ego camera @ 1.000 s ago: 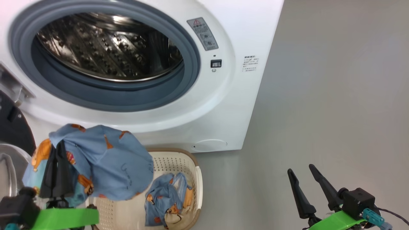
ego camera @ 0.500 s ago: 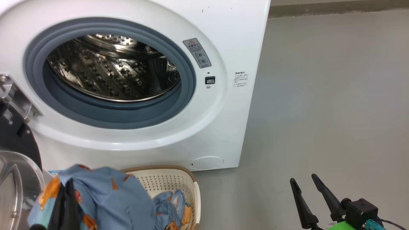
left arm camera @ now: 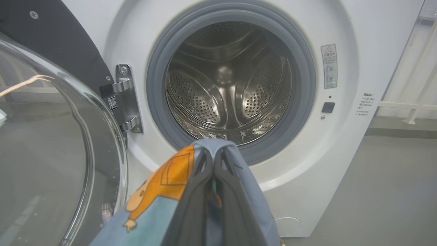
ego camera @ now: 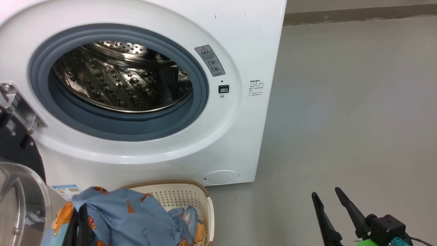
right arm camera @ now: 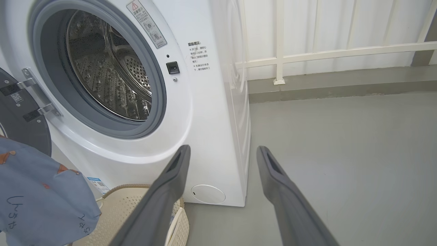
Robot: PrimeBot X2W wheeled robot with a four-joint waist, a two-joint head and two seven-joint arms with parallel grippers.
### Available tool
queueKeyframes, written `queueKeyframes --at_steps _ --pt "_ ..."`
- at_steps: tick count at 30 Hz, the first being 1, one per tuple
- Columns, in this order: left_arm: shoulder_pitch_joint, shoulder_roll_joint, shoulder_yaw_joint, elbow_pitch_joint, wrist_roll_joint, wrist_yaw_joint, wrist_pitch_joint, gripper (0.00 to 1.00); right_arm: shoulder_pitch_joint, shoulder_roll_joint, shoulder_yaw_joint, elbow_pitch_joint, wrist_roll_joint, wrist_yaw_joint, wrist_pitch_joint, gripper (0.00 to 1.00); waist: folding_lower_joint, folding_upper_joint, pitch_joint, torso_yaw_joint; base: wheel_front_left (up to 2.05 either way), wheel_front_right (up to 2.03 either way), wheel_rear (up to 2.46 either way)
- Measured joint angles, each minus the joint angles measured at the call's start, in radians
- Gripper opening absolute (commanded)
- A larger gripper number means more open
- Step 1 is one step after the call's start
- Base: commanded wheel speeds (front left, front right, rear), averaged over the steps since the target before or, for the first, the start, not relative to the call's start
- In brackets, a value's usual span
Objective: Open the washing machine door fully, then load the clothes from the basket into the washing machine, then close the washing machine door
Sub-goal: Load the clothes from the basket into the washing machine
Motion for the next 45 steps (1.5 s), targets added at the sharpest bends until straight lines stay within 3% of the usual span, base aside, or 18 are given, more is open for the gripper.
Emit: queueKeyframes --at_steps 9,18,31,45 --pt "-0.014 0.000 -0.004 0.013 -0.001 0.000 0.000 0.00 -0.001 -0.001 0.001 -0.001 -0.007 0.000 0.000 1.00 0.0001 0.0000 0.032 0.002 0.00 0.00 0.00" --pt "-0.140 0.000 0.000 0.073 -0.009 -0.019 0.000 0.00 -0.017 -0.003 0.006 -0.003 -0.007 0.000 0.000 1.00 0.0000 0.0000 0.102 -0.010 0.00 0.00 0.00" --pt "-0.426 0.006 0.040 0.235 -0.014 -0.054 0.000 0.00 -0.112 -0.019 0.031 -0.006 -0.002 0.000 0.000 1.00 0.0000 0.0000 0.233 -0.049 0.00 0.00 0.00" --pt "-0.817 0.094 0.031 0.491 0.014 -0.086 0.000 0.00 -0.179 -0.022 0.059 -0.005 0.001 0.000 0.000 1.00 0.0000 0.0000 0.349 -0.120 0.00 0.00 0.00"
